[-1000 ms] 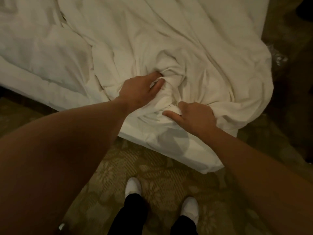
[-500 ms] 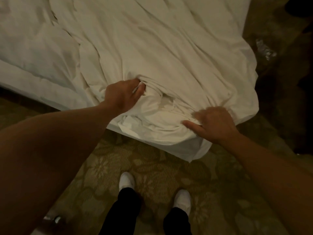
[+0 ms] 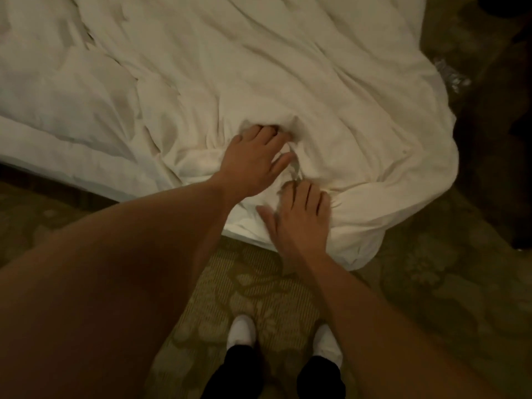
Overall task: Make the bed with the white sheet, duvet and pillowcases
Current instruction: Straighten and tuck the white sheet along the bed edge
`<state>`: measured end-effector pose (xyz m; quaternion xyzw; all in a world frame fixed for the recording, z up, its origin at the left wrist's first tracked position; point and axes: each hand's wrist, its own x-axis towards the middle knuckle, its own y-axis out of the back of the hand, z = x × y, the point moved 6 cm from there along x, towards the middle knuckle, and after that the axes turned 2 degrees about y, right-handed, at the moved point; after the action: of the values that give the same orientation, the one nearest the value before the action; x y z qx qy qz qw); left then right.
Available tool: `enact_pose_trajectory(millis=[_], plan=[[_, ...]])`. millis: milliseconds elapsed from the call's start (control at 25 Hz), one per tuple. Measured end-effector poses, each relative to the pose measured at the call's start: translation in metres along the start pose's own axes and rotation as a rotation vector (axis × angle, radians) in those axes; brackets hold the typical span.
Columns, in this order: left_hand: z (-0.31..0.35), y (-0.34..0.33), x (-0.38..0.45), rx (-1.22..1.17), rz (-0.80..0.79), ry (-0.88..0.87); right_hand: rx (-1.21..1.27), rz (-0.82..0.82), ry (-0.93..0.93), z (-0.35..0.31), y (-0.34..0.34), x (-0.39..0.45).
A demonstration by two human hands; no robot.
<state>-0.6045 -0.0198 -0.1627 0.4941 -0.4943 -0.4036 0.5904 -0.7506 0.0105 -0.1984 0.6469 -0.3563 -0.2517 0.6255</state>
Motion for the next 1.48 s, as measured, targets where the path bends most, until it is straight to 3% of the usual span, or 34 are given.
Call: enact_pose_trajectory(millis=[120, 280, 440, 560, 760, 880, 1040, 1160, 1200, 1320, 1480], plan=[[-0.009, -0.008, -0.007, -0.059, 0.004, -0.068, -0.048, 0.074, 0.117, 0.019, -0.011, 0.017], [-0.006, 0.003, -0.009, -0.099, -0.113, -0.065, -0.006, 0.063, 0.203, 0.029, 0.01, 0.032], [0.033, 0.004, -0.026, -0.193, -0.222, -0.296, 0.012, 0.168, 0.469, 0.098, 0.043, -0.013], [0.049, -0.005, -0.022, -0.162, -0.198, -0.3, -0.027, 0.165, 0.51, 0.139, 0.05, -0.025], [0.05, -0.006, -0.025, -0.247, -0.165, -0.242, 0.062, 0.112, 0.224, 0.146, 0.025, -0.044], [0.058, 0.0, -0.021, -0.287, -0.085, -0.17, 0.27, 0.065, -0.223, 0.166, 0.025, -0.078], [0.09, -0.001, -0.004, -0.225, -0.157, -0.148, 0.648, 0.116, -0.726, 0.159, 0.027, -0.097], [0.112, -0.007, 0.001, -0.148, -0.247, -0.053, 1.099, 0.113, -1.3, 0.166, 0.011, -0.093], [0.117, -0.01, 0.001, -0.122, -0.267, -0.028, 1.289, 0.112, -1.394, 0.164, 0.002, -0.091], [0.129, -0.02, 0.0, 0.019, -0.27, 0.024, 1.524, 0.112, -1.353, 0.168, -0.011, -0.086], [0.136, -0.028, 0.005, 0.059, -0.303, 0.082, 1.361, 0.108, -1.116, 0.194, 0.003, -0.078]])
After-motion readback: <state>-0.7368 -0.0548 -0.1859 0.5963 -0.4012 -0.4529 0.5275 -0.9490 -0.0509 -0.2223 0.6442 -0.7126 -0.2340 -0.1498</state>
